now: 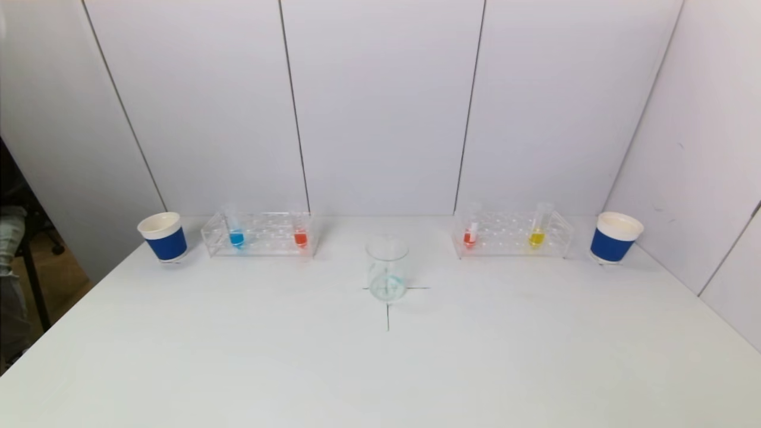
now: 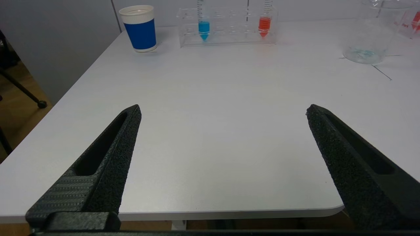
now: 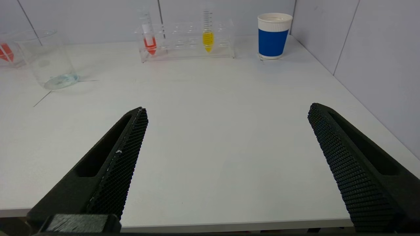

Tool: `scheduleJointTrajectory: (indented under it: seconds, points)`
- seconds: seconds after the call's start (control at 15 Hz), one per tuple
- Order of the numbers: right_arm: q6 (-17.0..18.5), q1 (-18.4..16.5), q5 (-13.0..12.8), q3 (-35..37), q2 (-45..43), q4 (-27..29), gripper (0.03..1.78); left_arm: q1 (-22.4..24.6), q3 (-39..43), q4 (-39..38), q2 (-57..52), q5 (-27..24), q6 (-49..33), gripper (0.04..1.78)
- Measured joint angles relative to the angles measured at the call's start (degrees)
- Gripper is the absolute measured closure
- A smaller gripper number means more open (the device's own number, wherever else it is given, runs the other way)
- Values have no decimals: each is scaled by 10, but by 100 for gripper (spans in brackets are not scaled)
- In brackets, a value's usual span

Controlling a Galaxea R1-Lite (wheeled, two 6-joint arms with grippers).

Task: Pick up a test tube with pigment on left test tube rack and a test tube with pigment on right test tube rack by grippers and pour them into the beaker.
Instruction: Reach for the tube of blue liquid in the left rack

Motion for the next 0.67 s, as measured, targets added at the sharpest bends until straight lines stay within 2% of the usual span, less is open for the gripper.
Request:
scheduleJointTrajectory:
  seconds: [0.67]
  points:
    - [0, 0, 0, 0, 0, 0, 4, 0, 0, 1, 0, -1, 5, 6]
